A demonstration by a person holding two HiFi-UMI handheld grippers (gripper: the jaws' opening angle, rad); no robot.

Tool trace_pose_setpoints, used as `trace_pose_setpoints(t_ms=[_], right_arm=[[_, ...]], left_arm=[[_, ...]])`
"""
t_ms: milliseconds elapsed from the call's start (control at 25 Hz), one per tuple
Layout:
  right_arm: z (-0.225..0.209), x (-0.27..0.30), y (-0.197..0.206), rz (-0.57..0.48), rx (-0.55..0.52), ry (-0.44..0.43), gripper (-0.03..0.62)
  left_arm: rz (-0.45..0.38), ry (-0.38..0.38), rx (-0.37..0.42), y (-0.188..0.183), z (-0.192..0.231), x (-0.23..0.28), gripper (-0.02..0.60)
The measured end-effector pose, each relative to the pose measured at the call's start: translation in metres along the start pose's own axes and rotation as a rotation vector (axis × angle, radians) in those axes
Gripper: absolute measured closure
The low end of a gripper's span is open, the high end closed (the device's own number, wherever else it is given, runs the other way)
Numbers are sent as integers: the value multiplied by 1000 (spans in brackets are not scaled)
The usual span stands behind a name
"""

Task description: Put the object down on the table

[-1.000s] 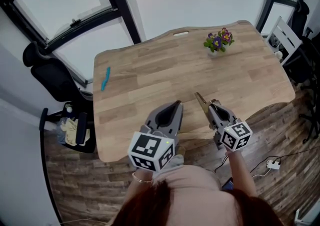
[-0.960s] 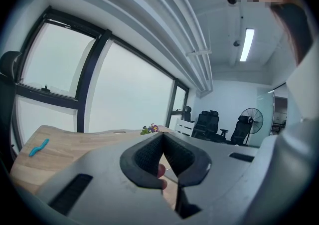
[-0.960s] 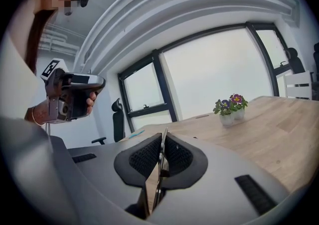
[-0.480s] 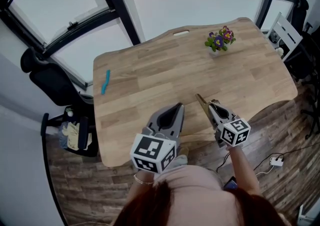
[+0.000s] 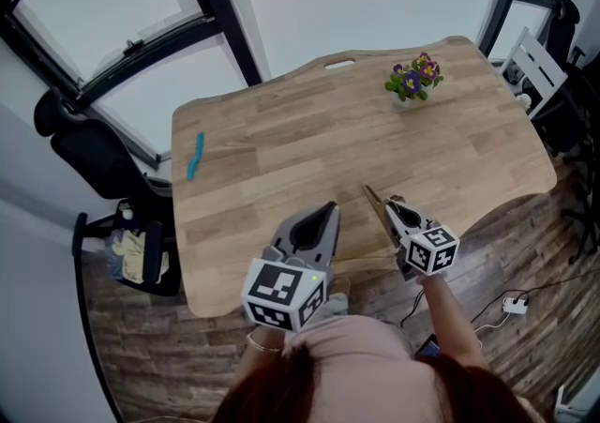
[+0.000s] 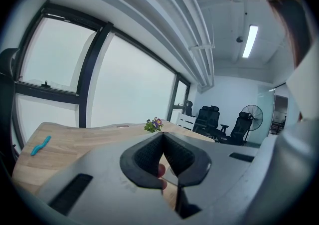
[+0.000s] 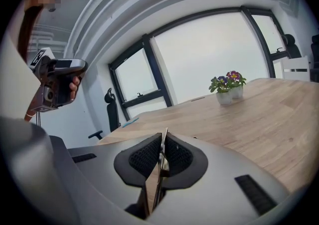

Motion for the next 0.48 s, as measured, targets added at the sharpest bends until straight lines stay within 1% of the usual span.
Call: trace_pose_setpoints(t_ms=[480], right_arm=[[-12,21,19,65,50,13,582]], left_arm=[[19,-19,-5,4,9,3,580]])
Point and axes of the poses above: the fingertips, and each gripper's own axes: x forward along the fingers, z to its left, y out of its underside, the point moved 7 cm from there along -x, backward along the fingers, and after that the axes turned 5 degrees about x, right-handed, at the moved point
